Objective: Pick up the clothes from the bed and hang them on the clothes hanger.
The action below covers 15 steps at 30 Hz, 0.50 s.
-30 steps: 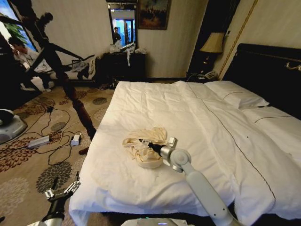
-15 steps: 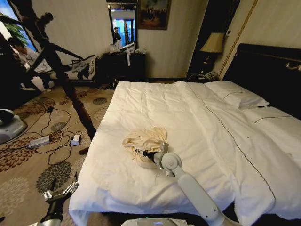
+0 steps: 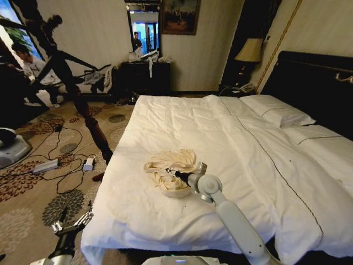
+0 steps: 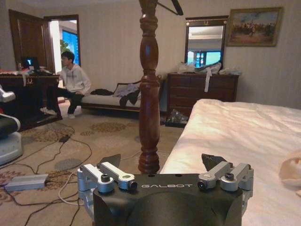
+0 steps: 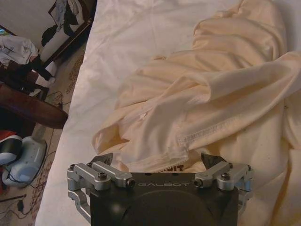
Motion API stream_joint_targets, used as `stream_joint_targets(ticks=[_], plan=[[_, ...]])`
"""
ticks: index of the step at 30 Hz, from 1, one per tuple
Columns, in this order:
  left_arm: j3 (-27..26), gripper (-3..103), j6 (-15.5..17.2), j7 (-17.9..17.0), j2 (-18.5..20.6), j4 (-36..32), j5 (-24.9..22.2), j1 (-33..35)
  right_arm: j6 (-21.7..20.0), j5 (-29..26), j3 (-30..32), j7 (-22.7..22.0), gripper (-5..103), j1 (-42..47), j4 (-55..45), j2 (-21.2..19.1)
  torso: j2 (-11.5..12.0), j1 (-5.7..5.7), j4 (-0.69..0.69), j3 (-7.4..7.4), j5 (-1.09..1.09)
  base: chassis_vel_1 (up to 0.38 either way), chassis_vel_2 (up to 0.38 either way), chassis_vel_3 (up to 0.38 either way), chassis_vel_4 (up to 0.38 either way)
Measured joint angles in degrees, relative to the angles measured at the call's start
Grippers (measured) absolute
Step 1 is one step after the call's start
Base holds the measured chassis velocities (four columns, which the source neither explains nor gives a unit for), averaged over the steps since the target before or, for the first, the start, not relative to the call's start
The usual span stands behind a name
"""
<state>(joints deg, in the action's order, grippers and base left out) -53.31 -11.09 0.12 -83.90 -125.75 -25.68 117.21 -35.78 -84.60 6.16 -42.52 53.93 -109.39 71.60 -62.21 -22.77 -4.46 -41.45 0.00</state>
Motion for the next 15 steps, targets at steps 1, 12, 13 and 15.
stream_joint_targets(ticks=[1,12,13,15], plan=[[-0.07,97,0.01,-0.01,-0.02,-0.24,0.02,0.1,0.04,0.02,0.02,0.04,100,0.0,0.29,0.32,0.0,0.0,0.0,0.0,0.0,0.0,0.0,0.0,0.0],[-0.38,97,-0.03,-0.03,-0.39,-1.25,0.77,0.56,0.04,0.46,-0.23,0.12,100,0.04,1.49,1.39,0.0,0.0,0.0,0.0,0.0,0.0,0.0,0.0,0.0],[-0.46,97,-0.03,-0.03,-0.39,-1.26,0.75,0.58,0.05,0.47,-0.35,0.12,100,0.04,1.57,1.55,0.0,0.0,0.0,0.0,0.0,0.0,0.0,0.0,0.0],[-0.54,97,-0.04,-0.03,-0.39,-1.19,0.72,0.58,0.05,0.47,-0.52,0.12,100,-0.04,1.81,1.91,0.0,0.01,0.0,0.0,0.0,0.0,0.0,0.0,0.0]])
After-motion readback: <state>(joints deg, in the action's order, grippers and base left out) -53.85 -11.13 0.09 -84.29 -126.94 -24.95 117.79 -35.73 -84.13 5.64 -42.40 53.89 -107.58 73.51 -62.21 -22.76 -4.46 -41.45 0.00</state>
